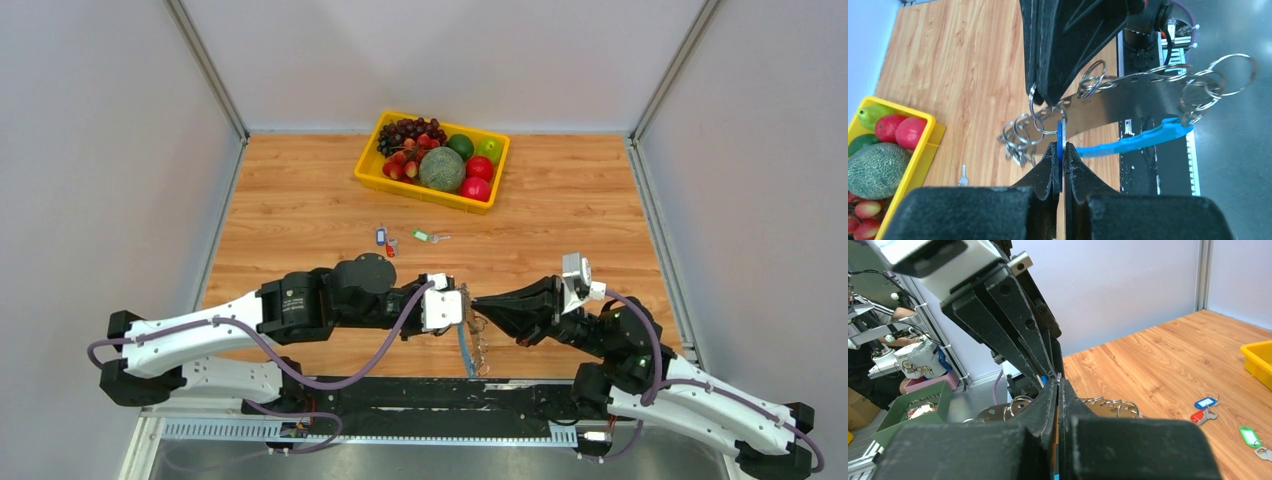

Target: Remove the keys from the keyring

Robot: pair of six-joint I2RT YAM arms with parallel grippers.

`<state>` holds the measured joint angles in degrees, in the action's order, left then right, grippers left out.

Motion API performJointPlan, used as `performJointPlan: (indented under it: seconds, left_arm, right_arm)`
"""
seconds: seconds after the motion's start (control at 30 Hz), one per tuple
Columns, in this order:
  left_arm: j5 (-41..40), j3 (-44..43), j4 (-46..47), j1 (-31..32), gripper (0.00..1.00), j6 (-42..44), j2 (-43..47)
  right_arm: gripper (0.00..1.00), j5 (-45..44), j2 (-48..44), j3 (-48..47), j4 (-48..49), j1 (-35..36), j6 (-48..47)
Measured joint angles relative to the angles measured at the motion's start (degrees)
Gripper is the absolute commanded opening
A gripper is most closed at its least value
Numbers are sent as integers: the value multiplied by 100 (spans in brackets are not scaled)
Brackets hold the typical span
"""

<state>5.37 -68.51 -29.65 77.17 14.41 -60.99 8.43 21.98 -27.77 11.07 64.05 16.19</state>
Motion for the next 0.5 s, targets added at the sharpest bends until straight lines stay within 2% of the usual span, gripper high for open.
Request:
performJointPlan:
  seconds: [0.2, 0.23, 0.3, 0.33, 0.4, 0.5]
  left_arm:
    - [-155, 216, 35, 0, 0, -37, 208]
    - [-184, 216, 37, 0, 0, -46, 236]
    - [-284, 221, 57, 0, 0, -57, 317]
    - [-317, 221, 63, 0, 0, -66, 361]
    - [-437, 225, 22, 0, 0, -68, 433]
    - [-575, 225, 13, 0, 0, -90, 474]
  right_arm:
    - [2, -4, -136, 0, -9, 0, 24]
    - [9, -2, -136, 0, -17, 0, 24]
    - [42, 0, -127, 0, -66, 0, 33]
    - [52, 0, -114, 0, -74, 0, 70]
    - [61, -4, -90, 7, -83, 0, 136]
    - [65, -4, -68, 55, -98, 0, 184]
